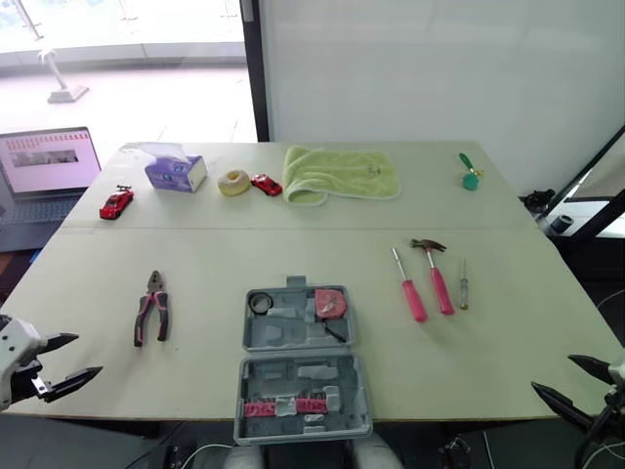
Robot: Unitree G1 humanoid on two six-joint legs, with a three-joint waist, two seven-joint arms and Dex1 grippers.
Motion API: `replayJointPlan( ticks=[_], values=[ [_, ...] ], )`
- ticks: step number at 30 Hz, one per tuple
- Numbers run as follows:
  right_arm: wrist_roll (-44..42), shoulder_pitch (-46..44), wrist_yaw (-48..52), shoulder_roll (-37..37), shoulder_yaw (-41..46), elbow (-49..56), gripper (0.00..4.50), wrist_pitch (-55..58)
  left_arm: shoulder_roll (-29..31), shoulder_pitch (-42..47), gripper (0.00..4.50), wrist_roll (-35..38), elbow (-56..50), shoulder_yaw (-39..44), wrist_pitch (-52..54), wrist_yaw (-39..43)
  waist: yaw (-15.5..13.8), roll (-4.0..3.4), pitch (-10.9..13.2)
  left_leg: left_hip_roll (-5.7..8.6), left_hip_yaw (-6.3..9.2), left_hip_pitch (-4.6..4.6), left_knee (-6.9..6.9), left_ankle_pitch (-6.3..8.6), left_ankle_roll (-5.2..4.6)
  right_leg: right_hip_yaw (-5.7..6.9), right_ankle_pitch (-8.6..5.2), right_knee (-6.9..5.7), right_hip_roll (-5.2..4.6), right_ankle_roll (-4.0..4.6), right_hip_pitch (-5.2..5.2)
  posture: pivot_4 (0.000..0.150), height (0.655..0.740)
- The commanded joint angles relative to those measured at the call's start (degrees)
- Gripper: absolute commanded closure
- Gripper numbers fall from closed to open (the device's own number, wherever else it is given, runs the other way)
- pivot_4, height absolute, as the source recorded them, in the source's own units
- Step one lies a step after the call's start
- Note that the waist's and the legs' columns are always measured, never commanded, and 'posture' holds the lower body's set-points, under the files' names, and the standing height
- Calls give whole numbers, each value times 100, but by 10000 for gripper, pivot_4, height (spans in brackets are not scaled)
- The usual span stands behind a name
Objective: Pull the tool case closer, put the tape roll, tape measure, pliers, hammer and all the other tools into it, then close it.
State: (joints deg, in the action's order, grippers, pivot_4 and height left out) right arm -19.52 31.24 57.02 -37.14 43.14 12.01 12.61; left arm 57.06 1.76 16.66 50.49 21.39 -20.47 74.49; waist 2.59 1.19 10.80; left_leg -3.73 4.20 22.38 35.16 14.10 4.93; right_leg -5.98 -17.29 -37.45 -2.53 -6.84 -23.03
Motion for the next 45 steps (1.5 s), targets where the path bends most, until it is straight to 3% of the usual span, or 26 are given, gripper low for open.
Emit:
replayJointPlan(
  ticks=[1,4,7,10,13,17,21,26,38,41,44,45],
  values=[
    [-411,-172,-238,-22,-7,514,766,276,-41,-156,0,153,-379,163,181,-159,4,-1,0,0,0,0,0,0,0,0,0,0,0,0,0,1500,7400],
    [-1407,-692,-767,-43,-194,1553,766,1301,-410,-492,0,436,-1367,370,826,-760,20,-19,-1,-1,-2,-2,0,0,0,-5,1,-3,-1,-2,2,1500,7400],
    [-2130,-1392,-1284,-257,-731,2427,766,2093,-1046,-889,0,771,-3077,534,1962,-1893,0,-21,-1,-4,0,-4,3,-1,2,-6,10,-12,2,-18,3,1500,7400],
    [-2500,-1914,-1559,-449,-1104,2723,766,2558,-1535,-1092,0,921,-4246,660,2917,-2893,-59,3,-6,-2,10,-2,11,-2,3,-1,12,-12,2,-26,16,1500,7400],
    [-2839,-2673,-1580,-776,-1834,2850,766,2976,-2244,-916,0,1062,-5318,759,4150,-4543,-90,6,-7,2,19,-3,15,-2,3,7,14,-7,-2,-31,28,1500,7400],
    [-2735,-3379,-1261,-1069,-2805,2841,766,3084,-2718,-535,0,869,-6133,424,5324,-5711,-140,18,-12,3,29,-3,24,-2,3,10,21,-6,2,-43,31,1500,7400],
    [-2637,-3635,-1004,-1208,-3215,2755,766,3009,-2880,-99,0,654,-6176,235,6038,-6379,-170,20,-13,6,30,-2,28,-2,3,11,22,-6,2,-44,32,1500,7400],
    [-2372,-3912,-873,-1195,-3682,2613,766,2874,-3067,685,0,288,-5334,-111,6198,-6769,-168,19,-14,7,33,-3,30,-2,3,14,23,-7,4,-43,32,1500,7400],
    [-2401,-3847,-1246,-1080,-3727,2841,766,2986,-3121,1328,0,-73,-3856,-388,6119,-6684,-169,3,-25,7,38,-6,30,-7,10,18,23,-7,4,-42,38,1500,7400],
    [-2409,-3799,-1346,-1081,-3726,2910,0,3029,-3170,1330,7379,-30,-3836,-413,6102,-6574,-164,-12,-34,8,38,-8,30,-7,10,18,23,-7,4,-42,40,1500,7400],
    [-2404,-3774,-1392,-1094,-3732,2940,0,3045,-3204,1296,20107,-16,-3908,-430,6106,-6519,-167,-13,-34,8,38,-8,30,-7,11,17,23,-7,3,-43,40,1500,7400],
    [-2395,-3765,-1409,-1094,-3732,2941,0,3049,-3207,1292,20032,-18,-3922,-433,6102,-6504,-166,-13,-35,8,38,-8,30,-7,11,17,23,-7,2,-43,40,1500,7400]
  ],
)
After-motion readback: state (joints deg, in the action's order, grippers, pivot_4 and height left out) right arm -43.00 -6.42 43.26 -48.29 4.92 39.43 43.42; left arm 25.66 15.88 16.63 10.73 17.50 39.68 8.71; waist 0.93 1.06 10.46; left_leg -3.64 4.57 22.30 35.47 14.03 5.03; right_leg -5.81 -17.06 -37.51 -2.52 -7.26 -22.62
